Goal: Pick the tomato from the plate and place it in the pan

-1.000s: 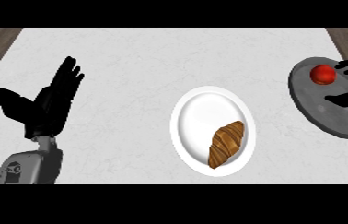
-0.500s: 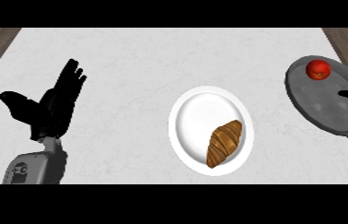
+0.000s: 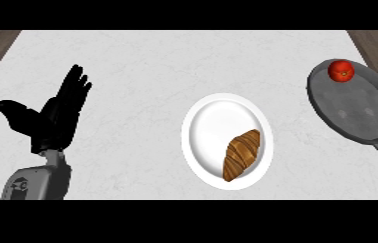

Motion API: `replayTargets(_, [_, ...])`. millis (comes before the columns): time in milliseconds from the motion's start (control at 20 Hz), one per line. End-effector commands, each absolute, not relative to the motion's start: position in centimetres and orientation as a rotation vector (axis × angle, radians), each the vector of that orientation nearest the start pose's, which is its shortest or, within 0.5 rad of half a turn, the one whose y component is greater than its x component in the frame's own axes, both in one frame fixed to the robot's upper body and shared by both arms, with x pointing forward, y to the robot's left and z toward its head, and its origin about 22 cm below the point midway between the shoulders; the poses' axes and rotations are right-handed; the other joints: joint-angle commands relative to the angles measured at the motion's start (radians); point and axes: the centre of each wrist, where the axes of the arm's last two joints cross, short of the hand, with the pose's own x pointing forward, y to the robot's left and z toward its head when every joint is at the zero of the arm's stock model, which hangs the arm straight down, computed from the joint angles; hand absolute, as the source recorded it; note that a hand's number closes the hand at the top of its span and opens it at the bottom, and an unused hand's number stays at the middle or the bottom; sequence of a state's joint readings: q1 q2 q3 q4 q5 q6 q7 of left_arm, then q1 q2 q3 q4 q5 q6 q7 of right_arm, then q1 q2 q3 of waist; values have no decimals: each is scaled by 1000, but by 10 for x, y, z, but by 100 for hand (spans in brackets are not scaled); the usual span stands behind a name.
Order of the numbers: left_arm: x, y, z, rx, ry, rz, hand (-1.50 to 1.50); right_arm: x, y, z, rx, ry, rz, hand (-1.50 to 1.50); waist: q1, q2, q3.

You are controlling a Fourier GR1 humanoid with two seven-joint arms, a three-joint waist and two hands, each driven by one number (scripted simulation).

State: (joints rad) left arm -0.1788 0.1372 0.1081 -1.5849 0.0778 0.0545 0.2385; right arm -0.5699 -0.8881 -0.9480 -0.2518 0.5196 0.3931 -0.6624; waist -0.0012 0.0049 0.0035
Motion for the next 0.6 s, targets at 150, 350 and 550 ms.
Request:
replayTargets(150, [276, 279, 61, 108, -1520, 38, 0, 173, -619, 91, -447, -1691, -3, -150, 5, -1, 0])
replayTargets(350, [273, 280, 55, 107, -1533, 49, 0, 149, -627, 89, -479, -1696, -9, -150, 0, -3, -1])
replayTargets(550, [277, 269, 61, 81, -1525, 29, 0, 157, -619, 75, -517, -1701, -7, -150, 11, 0, 1])
